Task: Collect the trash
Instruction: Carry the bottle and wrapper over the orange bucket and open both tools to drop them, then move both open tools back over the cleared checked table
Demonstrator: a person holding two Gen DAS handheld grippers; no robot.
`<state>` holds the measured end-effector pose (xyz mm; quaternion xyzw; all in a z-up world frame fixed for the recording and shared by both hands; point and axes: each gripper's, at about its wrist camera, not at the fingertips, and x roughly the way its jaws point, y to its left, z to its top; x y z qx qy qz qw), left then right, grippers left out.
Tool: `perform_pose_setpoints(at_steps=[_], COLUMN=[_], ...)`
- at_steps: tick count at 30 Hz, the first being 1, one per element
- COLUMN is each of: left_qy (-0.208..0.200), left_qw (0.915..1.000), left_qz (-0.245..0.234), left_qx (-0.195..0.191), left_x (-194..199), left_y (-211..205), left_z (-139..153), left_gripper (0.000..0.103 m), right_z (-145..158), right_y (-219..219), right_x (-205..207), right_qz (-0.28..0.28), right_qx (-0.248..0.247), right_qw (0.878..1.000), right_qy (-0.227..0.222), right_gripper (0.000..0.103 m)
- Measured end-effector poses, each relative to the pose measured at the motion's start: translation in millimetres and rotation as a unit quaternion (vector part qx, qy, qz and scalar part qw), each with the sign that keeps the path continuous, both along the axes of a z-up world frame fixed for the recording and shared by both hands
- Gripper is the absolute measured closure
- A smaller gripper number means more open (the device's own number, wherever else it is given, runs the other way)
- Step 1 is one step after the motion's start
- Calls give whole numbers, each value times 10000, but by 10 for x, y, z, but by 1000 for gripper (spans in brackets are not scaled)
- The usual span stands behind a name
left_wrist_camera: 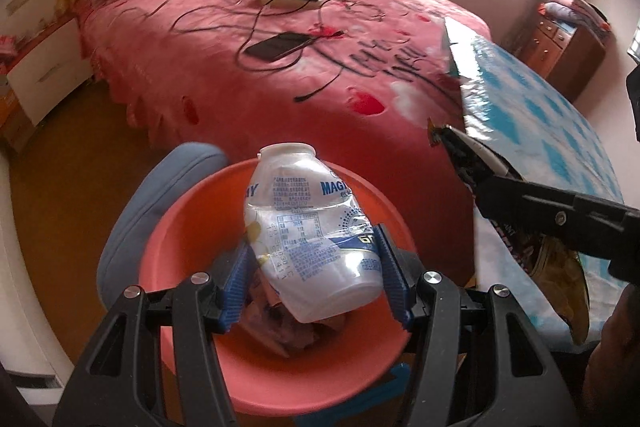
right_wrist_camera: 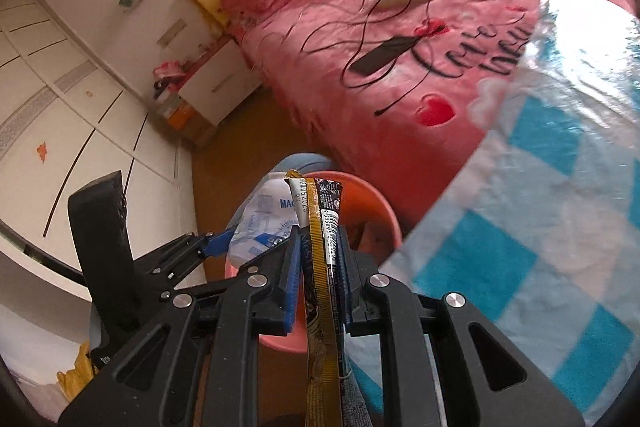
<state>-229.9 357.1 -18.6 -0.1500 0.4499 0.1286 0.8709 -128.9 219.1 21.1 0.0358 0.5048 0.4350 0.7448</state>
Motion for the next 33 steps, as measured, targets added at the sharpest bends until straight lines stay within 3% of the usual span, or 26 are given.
perform_pose_setpoints(at_steps=[8, 10, 11, 12, 13, 15, 18, 25, 33], left_qy=[225, 270, 304, 333, 332, 285, 213, -86, -624], left_qw=[9996, 9994, 9993, 9990, 9989, 9987, 9981, 9973, 9965], left_qz=[181, 206, 230, 278, 324, 423, 567, 674, 387], left_qx=[6, -23, -60, -71, -56, 6, 67, 293, 404], left_x=[-58, -73, -80, -89, -101, -121, -134, -83, 52], left_y=[117, 141, 155, 169, 177, 211, 259, 283, 29], left_z=[-253, -320, -357, -384, -396, -395, -352, -110, 160], left_gripper=[47, 47, 44, 39, 32, 27, 19, 16, 9], right_z=[-172, -215, -224, -221, -211, -171, -59, 74, 133], right_y=[223, 223, 193, 165, 125, 49, -95, -404, -732], right_x=[37, 40, 43, 49, 56, 61, 73, 78, 10], right_qz=[54, 47, -12, -59, -111, -206, -438, -854, -1228], right_qx=[33, 78, 128, 149, 170, 154, 74, -215, -640], right_qw=[9995, 9990, 9988, 9988, 9988, 9991, 9990, 9923, 9767], right_qy=[312, 442, 469, 471, 452, 339, -49, -865, -1643], right_gripper=[81, 59, 51, 37, 31, 30, 19, 13, 13])
